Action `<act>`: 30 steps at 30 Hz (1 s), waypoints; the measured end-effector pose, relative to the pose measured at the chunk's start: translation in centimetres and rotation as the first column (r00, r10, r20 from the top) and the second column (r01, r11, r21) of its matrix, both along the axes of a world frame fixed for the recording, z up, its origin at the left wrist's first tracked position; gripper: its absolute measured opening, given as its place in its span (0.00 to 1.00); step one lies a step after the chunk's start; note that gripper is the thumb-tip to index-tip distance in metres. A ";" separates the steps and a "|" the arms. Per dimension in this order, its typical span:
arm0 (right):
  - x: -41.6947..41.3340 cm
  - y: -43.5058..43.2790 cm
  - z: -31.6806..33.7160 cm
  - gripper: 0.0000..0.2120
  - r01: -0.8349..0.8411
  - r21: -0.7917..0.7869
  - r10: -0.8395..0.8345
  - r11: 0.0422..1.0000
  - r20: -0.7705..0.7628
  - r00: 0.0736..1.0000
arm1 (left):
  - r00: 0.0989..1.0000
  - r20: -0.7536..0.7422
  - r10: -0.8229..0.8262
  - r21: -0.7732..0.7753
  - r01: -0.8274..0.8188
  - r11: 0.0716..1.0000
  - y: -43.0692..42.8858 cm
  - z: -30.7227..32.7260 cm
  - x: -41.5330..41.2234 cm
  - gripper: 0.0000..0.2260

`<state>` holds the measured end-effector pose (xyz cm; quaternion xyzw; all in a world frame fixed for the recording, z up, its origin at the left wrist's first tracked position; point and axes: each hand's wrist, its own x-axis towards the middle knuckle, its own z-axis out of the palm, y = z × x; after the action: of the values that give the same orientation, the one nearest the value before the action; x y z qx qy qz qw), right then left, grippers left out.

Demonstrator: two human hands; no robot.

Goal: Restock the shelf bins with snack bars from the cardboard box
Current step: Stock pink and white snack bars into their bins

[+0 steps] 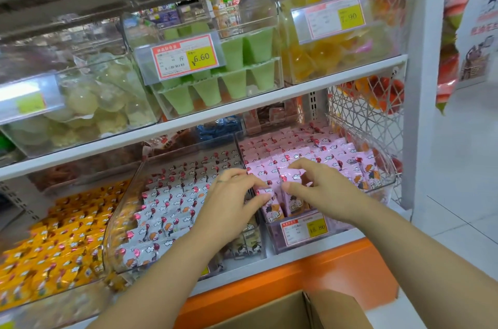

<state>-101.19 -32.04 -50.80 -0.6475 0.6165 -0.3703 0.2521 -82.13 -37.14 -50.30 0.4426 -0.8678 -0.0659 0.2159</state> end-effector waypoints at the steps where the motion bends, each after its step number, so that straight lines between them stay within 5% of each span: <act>1: -0.2 0.1 0.1 0.24 0.003 0.027 -0.003 1.000 -0.013 1.000 | 0.999 0.042 -0.022 -0.025 0.023 0.999 0.3 0.0 0.4 0.13; 12: 2.0 -0.4 -0.9 0.24 0.102 -0.001 -0.100 0.995 -0.206 0.973 | 0.968 0.249 0.030 -0.085 -0.009 0.996 0.0 0.9 -1.3 0.15; 17: 1.3 -0.1 -0.4 0.10 0.026 0.118 -0.012 0.993 -0.120 0.993 | 0.962 0.273 -0.030 -0.037 0.042 0.998 0.8 1.4 0.0 0.12; 20: 0.9 0.3 -0.1 0.18 0.048 0.155 -0.027 0.987 -0.137 0.990 | 0.953 0.294 -0.078 0.020 0.075 0.997 0.8 1.8 0.6 0.12; 26: 0.1 1.2 -0.5 0.11 0.131 0.043 -0.131 0.991 0.002 0.991 | 0.999 0.032 -0.001 0.182 -0.005 0.983 -1.8 2.8 -1.8 0.10; 30: 0.0 1.3 -0.8 0.15 0.202 -0.037 -0.203 0.979 -0.027 0.979 | 0.978 0.205 0.044 0.194 -0.085 0.977 -3.2 2.4 -3.9 0.08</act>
<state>-101.22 -30.75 -51.63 -0.5911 0.6766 -0.3946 0.1926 -86.03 -40.37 -47.88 0.4945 -0.8591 -0.1017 0.0838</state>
